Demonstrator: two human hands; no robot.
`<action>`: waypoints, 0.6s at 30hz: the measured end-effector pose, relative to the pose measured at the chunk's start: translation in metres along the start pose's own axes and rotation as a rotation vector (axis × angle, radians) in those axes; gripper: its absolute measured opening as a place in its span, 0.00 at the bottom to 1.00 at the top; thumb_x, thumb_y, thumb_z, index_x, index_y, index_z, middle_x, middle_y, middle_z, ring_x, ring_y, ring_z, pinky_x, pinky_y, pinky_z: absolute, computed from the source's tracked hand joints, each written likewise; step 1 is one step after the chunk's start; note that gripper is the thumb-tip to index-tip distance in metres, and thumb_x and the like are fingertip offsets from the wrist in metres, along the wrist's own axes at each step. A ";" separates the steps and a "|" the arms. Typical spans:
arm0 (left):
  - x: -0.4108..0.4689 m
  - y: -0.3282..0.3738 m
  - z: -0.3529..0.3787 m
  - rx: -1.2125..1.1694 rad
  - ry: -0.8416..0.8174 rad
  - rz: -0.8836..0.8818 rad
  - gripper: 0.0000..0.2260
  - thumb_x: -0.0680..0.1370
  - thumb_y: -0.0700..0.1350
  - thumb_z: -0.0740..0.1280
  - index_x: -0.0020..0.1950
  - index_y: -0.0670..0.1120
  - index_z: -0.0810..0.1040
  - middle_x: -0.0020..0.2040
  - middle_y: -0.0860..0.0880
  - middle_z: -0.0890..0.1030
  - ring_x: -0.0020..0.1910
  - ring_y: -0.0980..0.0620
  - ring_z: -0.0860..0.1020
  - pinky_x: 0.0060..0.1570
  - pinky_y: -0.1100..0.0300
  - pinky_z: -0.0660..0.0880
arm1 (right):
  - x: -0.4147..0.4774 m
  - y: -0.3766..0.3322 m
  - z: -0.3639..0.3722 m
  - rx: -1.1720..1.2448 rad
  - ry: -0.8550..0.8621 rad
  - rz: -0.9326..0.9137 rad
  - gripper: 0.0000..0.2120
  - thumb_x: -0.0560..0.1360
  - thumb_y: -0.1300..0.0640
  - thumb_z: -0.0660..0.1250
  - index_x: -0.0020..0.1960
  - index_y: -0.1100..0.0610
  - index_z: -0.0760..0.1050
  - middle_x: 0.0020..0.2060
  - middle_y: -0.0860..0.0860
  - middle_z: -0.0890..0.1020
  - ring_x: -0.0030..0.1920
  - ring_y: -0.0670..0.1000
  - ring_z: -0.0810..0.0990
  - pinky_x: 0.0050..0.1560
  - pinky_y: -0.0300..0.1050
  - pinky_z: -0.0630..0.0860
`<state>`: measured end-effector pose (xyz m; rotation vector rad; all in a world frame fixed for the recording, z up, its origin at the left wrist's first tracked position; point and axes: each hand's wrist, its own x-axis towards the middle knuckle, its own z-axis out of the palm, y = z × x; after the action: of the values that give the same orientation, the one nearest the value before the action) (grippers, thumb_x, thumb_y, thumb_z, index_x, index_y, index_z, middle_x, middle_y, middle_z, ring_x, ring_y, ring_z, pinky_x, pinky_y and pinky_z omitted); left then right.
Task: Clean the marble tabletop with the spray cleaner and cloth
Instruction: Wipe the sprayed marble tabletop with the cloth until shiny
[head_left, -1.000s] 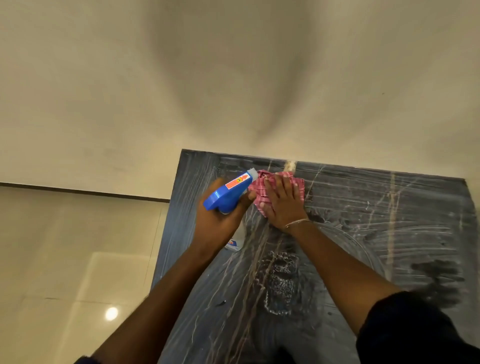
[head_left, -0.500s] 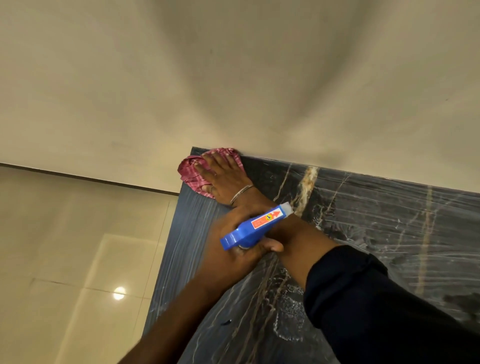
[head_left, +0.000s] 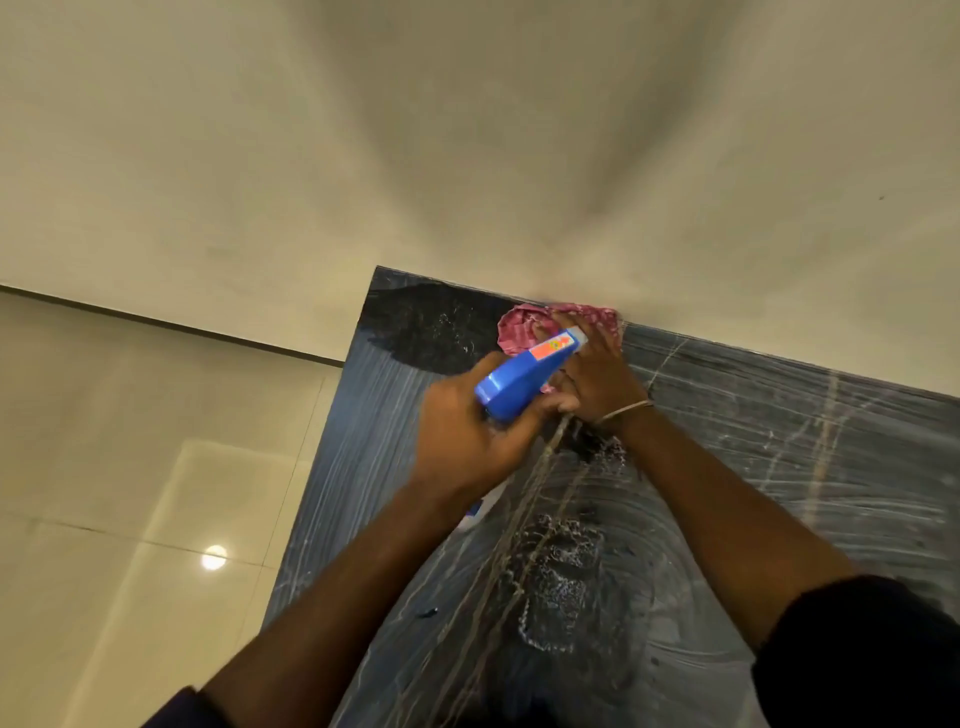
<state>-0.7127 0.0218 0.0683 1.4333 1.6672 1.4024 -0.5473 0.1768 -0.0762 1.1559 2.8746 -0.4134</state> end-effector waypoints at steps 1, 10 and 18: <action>0.002 -0.005 0.000 0.060 0.020 -0.052 0.13 0.72 0.60 0.71 0.46 0.53 0.78 0.28 0.61 0.71 0.27 0.64 0.72 0.32 0.71 0.66 | 0.000 -0.001 0.001 -0.004 0.014 0.016 0.28 0.77 0.46 0.54 0.74 0.56 0.66 0.73 0.61 0.67 0.73 0.64 0.64 0.69 0.69 0.61; 0.005 -0.047 -0.038 0.178 0.051 -0.304 0.13 0.70 0.65 0.65 0.36 0.58 0.70 0.26 0.56 0.72 0.28 0.61 0.74 0.30 0.73 0.68 | 0.065 -0.090 0.002 0.020 -0.029 -0.010 0.31 0.74 0.44 0.50 0.72 0.56 0.69 0.76 0.58 0.61 0.76 0.62 0.57 0.75 0.64 0.50; -0.003 -0.078 -0.071 0.224 0.119 -0.451 0.13 0.73 0.62 0.66 0.35 0.55 0.71 0.26 0.56 0.73 0.27 0.59 0.74 0.30 0.73 0.68 | 0.147 -0.180 0.029 -0.185 -0.107 -0.061 0.33 0.80 0.41 0.54 0.80 0.51 0.46 0.78 0.57 0.51 0.78 0.61 0.49 0.75 0.63 0.45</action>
<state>-0.8036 0.0012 0.0189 1.0041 2.1153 1.0895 -0.7795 0.1446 -0.0777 0.9887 2.7910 -0.1984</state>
